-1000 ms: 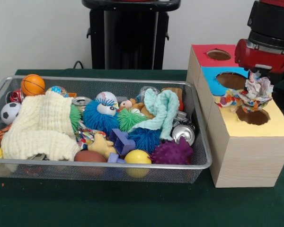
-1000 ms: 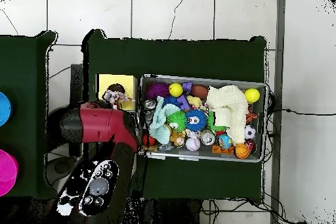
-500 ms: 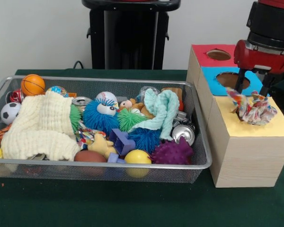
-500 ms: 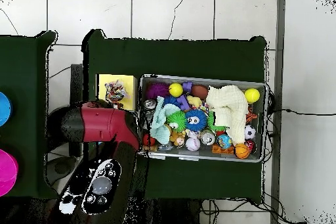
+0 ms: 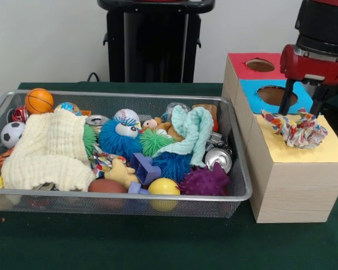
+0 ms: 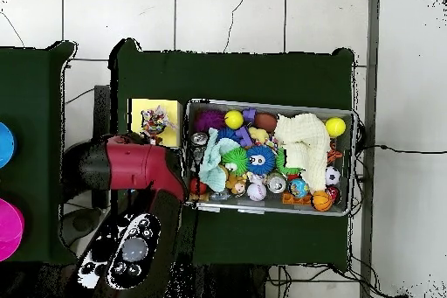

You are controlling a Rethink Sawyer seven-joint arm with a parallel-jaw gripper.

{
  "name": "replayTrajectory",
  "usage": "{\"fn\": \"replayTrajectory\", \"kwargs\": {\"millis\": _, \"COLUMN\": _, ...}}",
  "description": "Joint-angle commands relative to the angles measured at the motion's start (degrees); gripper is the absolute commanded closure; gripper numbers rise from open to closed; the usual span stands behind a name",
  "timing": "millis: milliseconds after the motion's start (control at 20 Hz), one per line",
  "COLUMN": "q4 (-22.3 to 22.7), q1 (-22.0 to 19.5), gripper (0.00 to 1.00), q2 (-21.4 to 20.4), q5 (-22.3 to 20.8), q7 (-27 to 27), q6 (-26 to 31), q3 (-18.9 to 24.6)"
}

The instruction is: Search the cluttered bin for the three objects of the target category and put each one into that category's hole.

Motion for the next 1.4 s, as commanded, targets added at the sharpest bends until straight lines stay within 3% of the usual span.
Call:
{"fn": "replayTrajectory", "kwargs": {"millis": 50, "q4": 3.6, "q1": 0.2, "gripper": 0.00, "q2": -1.5, "q5": 0.9, "q7": 11.5, "q6": 2.9, "q3": 4.8}}
{"fn": "replayTrajectory", "kwargs": {"millis": 400, "q4": 4.3, "q1": 1.9, "gripper": 0.00, "q2": -3.8, "q5": 0.8, "q7": 12.7, "q6": 6.0, "q3": 3.4}}
{"fn": "replayTrajectory", "kwargs": {"millis": 600, "q4": 3.5, "q1": 2.0, "gripper": 0.00, "q2": -3.3, "q5": 0.2, "q7": 12.1, "q6": 5.1, "q3": 3.0}}
{"fn": "replayTrajectory", "kwargs": {"millis": 650, "q4": 3.2, "q1": 2.2, "gripper": 1.00, "q2": -3.2, "q5": -0.1, "q7": 12.1, "q6": 3.5, "q3": 2.7}}
{"fn": "replayTrajectory", "kwargs": {"millis": 950, "q4": 3.4, "q1": 2.2, "gripper": 1.00, "q2": -2.8, "q5": -1.2, "q7": 11.8, "q6": -4.0, "q3": 2.0}}
{"fn": "replayTrajectory", "kwargs": {"millis": 1100, "q4": 1.5, "q1": 2.7, "gripper": 1.00, "q2": -1.3, "q5": -1.9, "q7": 12.1, "q6": -4.6, "q3": -0.2}}
{"fn": "replayTrajectory", "kwargs": {"millis": 1400, "q4": 1.4, "q1": 1.9, "gripper": 1.00, "q2": 1.0, "q5": -2.6, "q7": 11.3, "q6": -12.0, "q3": -0.6}}
